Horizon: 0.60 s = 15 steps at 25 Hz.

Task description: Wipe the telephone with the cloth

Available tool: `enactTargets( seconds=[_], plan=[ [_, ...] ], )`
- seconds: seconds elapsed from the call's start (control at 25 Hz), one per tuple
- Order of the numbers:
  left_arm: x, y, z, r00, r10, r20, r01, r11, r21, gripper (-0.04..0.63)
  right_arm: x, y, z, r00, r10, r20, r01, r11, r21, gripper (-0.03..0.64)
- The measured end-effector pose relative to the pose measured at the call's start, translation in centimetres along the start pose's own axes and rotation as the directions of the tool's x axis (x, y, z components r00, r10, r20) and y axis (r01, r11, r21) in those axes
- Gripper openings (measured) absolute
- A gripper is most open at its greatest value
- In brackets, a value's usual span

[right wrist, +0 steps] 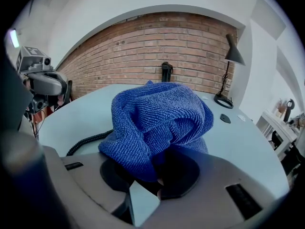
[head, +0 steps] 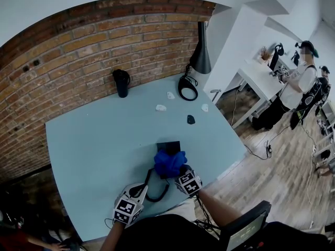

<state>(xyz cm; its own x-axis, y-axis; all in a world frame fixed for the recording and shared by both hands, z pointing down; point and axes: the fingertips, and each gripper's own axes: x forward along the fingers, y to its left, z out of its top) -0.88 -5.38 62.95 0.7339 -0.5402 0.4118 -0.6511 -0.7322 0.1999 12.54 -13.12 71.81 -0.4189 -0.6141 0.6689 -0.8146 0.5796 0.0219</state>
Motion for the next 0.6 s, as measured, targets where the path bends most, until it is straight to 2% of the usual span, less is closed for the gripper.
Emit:
enactTargets(
  seconds=[0.6],
  plan=[
    [-0.2,-0.4,-0.1,1.0,-0.011,-0.005,0.011,1.0,0.008,0.011,-0.8,2.0,-2.4,0.999,0.034,-0.035,-0.033,0.999,0.009,0.123]
  ],
)
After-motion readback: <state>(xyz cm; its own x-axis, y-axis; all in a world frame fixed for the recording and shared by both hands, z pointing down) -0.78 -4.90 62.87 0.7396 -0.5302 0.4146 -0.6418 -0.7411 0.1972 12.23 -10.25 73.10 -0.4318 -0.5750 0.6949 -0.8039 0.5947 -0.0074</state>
